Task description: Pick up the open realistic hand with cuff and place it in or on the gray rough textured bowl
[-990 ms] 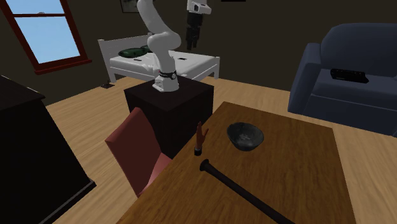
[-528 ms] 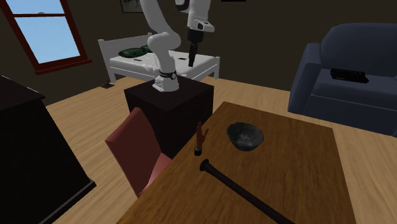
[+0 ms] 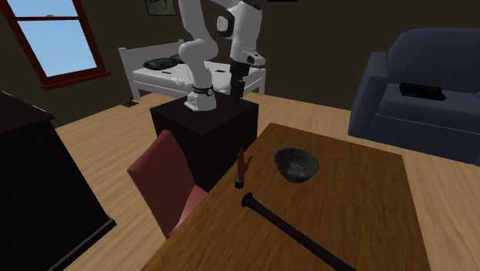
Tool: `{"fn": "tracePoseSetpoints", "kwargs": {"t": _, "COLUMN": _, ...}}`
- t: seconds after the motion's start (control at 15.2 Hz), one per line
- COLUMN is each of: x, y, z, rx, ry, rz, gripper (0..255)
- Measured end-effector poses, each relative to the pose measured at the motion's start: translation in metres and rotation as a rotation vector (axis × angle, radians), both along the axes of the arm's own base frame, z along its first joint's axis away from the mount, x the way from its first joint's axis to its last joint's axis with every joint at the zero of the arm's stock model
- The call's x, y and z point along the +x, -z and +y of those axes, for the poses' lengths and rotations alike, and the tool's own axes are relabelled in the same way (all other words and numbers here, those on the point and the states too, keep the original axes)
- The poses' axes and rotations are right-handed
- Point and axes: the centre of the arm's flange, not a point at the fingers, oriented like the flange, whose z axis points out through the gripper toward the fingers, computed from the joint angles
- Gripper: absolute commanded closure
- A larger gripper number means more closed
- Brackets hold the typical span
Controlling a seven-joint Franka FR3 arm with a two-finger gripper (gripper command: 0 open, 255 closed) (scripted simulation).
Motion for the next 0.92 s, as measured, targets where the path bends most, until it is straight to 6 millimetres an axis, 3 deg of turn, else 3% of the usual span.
{"fn": "tracePoseSetpoints", "kwargs": {"t": 0.92, "x": 0.106, "y": 0.149, "z": -0.042, "rx": 0.025, "ry": -0.417, "rz": 0.082, "gripper": 0}}
